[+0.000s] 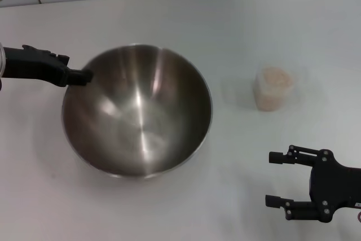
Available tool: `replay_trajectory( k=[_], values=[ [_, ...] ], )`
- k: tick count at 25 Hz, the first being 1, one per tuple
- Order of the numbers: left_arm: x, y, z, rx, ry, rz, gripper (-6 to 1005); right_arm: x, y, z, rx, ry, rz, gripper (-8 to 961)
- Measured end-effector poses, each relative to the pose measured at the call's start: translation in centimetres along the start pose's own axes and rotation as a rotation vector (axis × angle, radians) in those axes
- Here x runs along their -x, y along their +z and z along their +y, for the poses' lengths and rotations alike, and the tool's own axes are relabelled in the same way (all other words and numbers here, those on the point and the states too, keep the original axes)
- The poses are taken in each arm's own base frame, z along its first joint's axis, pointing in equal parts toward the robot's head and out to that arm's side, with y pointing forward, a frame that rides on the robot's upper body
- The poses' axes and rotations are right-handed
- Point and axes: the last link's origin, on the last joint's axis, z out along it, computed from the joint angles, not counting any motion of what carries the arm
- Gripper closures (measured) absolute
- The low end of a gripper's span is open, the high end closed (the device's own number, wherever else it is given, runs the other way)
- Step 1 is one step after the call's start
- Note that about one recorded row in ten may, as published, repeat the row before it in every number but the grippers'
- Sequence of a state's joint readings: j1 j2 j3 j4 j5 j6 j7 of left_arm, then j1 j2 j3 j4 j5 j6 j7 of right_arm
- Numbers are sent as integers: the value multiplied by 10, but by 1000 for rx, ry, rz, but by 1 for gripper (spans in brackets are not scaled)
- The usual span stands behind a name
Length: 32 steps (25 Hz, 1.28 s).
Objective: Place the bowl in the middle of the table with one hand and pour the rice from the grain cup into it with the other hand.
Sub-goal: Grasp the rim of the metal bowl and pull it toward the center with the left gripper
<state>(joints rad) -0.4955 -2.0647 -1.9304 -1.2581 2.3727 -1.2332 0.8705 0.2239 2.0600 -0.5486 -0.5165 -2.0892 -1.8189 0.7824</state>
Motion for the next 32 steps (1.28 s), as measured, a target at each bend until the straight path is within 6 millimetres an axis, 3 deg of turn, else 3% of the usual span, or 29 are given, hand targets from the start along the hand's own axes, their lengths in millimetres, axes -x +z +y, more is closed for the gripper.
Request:
replay_trajectory(
  k=[20,26,32],
  values=[
    [8,8,3,27,-12,-34,324,0,0,-1,0,-3,4,178],
    [10,16,13,57,13,-62,324,-1,1,-2,-2,-3,13,178],
    [7,20,20,75,52,-78,484,-1,3,-2,8,-4,20,178]
  ],
)
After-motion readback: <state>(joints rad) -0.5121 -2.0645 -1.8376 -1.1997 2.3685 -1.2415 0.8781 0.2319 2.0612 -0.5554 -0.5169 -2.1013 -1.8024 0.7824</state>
